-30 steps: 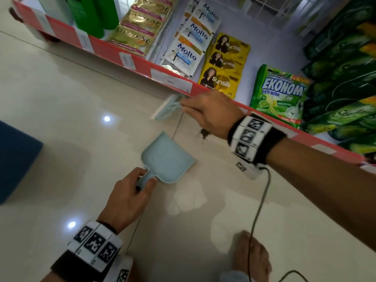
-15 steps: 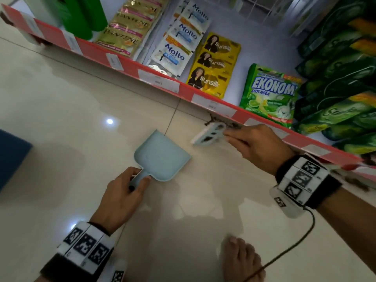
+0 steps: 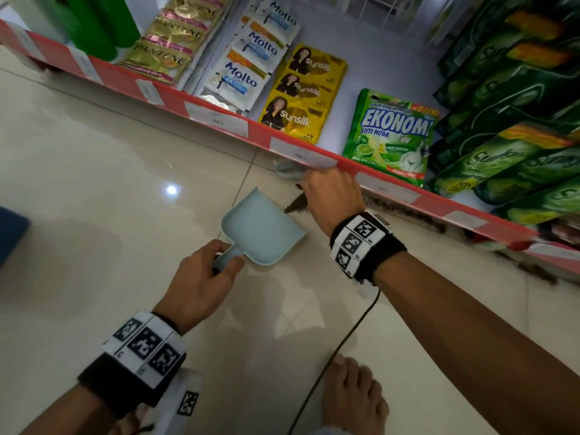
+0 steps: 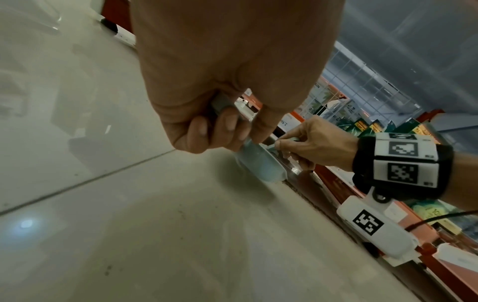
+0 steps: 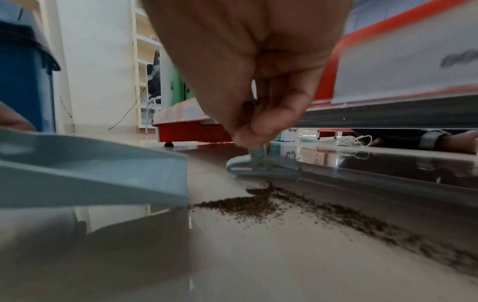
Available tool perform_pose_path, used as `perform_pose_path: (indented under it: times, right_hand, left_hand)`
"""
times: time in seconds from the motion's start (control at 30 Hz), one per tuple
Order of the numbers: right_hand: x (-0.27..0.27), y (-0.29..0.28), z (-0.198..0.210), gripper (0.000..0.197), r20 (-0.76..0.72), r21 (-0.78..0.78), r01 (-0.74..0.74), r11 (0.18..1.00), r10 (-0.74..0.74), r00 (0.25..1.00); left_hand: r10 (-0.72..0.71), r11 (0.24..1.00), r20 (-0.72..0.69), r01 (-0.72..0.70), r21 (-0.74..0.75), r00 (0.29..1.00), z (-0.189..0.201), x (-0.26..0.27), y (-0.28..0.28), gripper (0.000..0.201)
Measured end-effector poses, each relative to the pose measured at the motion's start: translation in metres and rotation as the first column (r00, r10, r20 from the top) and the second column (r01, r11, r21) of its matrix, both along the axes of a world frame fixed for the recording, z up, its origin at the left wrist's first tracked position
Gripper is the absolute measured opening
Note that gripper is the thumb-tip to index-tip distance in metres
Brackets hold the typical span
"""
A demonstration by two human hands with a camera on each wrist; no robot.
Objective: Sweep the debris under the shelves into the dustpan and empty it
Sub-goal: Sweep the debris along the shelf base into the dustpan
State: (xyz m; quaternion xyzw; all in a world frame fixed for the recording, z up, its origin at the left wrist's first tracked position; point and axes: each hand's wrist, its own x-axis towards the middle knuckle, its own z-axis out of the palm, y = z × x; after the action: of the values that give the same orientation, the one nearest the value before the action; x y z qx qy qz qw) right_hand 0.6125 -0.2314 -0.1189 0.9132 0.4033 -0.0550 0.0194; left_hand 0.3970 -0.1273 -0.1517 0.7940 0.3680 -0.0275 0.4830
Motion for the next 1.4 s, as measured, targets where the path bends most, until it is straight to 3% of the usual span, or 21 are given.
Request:
perform_pose_path:
  times: [0.13,0.3,0.43,0.57,0.67,0.8,0.9,1.0,1.1,1.23,1.4]
  right_hand:
    - [-0.006,-0.035,0.013,0.028,-0.083,-0.018,-0.087,0.996,0.085,0.993]
    - [-0.004,-0.064,0.025,0.032,-0.032,0.128,-0.008,0.992,0.012,0.999]
    - [0.002,-0.050,0.014,0.035,0.009,0.034,0.060,0.998,-0.061,0.998]
    - [-0.014,-0.051,0.000,0.034,-0.100,-0.059,-0.026,0.998,0.020,0.995]
    - [-0.026,-0.064,0.001,0.032,-0.140,0.041,-0.069,0.997,0.074,0.987]
    - [-0.019,-0.073,0.010,0.030,-0.029,0.210,-0.031,0.977,0.038,0.999]
    - [-0.006,-0.071,0.009,0.033,-0.003,0.097,0.073,0.993,-0.073,0.997]
    - [-0.006,-0.077,0.001,0.030,-0.111,0.012,0.031,0.999,-0.029,0.993]
    - [-0.019,-0.089,0.001,0.028,-0.172,0.086,-0.024,0.996,0.038,0.984]
    - [-0.015,-0.101,0.004,0.028,-0.038,0.251,0.012,0.968,-0.002,0.999]
    - [0.006,-0.104,-0.001,0.031,-0.003,0.072,0.152,0.986,-0.152,0.988]
  left_hand:
    - [-0.006,0.999,0.023,0.007,-0.045,1.000,-0.003,0.004,-0.011,0.016]
    - [-0.001,0.998,0.067,0.005,-0.065,0.998,-0.003,0.007,-0.015,0.009]
    - [-0.016,0.997,0.089,0.023,-0.079,0.996,-0.002,0.008,-0.019,0.008]
    - [-0.006,0.995,0.108,0.016,-0.096,0.994,-0.001,0.002,-0.021,0.012]
    - [0.004,0.995,0.110,0.007,-0.097,0.994,-0.002,-0.004,-0.020,0.015]
    - [0.004,0.995,0.089,0.005,-0.101,0.996,-0.006,-0.007,-0.022,0.009]
    - [-0.033,0.994,0.087,0.041,-0.098,0.996,-0.006,-0.002,-0.026,0.010]
    - [-0.055,0.993,0.100,0.065,-0.097,0.993,-0.004,0.003,-0.029,0.009]
    - [-0.053,0.992,0.120,0.066,-0.105,0.991,-0.004,0.006,-0.030,0.010]
    - [-0.060,0.994,0.102,0.069,-0.083,0.993,-0.007,0.007,-0.031,0.011]
    - [-0.100,0.992,0.099,0.106,-0.063,0.990,-0.009,0.008,-0.035,0.009]
